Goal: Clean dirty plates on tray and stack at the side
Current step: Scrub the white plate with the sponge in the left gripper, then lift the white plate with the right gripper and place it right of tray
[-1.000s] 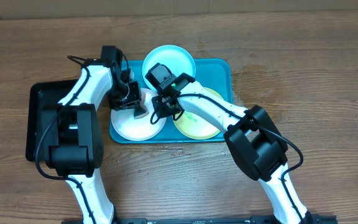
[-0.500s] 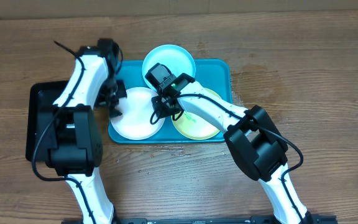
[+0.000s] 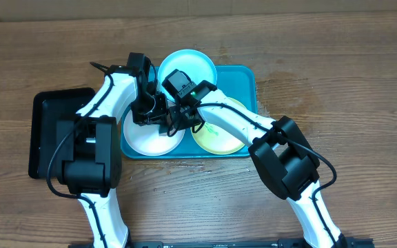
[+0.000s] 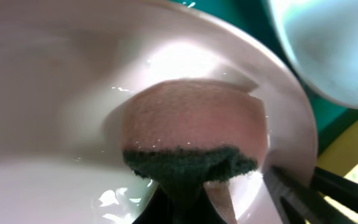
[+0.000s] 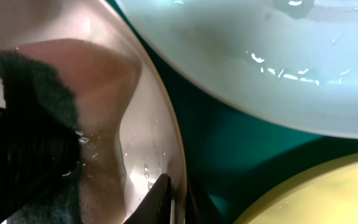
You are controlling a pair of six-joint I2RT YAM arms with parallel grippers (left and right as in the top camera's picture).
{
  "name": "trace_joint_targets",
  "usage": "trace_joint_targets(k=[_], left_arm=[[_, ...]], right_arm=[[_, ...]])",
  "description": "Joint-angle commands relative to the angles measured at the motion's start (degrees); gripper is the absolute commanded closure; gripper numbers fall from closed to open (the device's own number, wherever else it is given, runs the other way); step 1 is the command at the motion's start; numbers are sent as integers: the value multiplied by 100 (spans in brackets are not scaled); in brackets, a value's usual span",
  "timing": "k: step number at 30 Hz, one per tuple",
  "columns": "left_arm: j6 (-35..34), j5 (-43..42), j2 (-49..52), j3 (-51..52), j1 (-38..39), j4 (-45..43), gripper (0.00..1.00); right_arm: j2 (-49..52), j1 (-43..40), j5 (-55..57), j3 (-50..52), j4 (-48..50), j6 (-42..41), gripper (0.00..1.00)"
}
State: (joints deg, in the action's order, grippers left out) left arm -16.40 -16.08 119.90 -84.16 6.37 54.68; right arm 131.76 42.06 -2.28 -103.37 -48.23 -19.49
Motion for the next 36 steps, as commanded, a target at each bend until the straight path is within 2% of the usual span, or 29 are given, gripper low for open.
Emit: trace_joint_targets(k=[1, 6, 13, 20, 23, 27, 31, 36], left_arm=[[-133, 1045, 74, 293, -15, 251, 96], [-509, 2369, 70, 219, -153, 719, 96], [-772, 3558, 42, -179, -302, 1375, 96], [-1784, 4642, 31, -1178, -321, 2365, 96], [-1978, 4548, 26, -1628, -332, 2566, 96], [-1985, 3998, -55, -1989, -417, 2494, 96], [-1980, 3246, -260, -2124, -754, 2221, 96], [-1939, 2197, -439, -2138, -1622, 2072, 96]], right_arm=[[50, -42, 140, 42, -7, 24, 90], [50, -42, 140, 42, -11, 42, 90], [48, -42, 140, 42, -11, 42, 90], [46, -42, 282, -35, -76, 26, 96], [35, -31, 289, -367, -319, 22, 96], [-22, 42, 529, -979, -761, 20, 96], [-116, 280, 1827, -1687, -1327, 22, 96], [-136, 745, 4328, -2590, -2155, 131, 96]])
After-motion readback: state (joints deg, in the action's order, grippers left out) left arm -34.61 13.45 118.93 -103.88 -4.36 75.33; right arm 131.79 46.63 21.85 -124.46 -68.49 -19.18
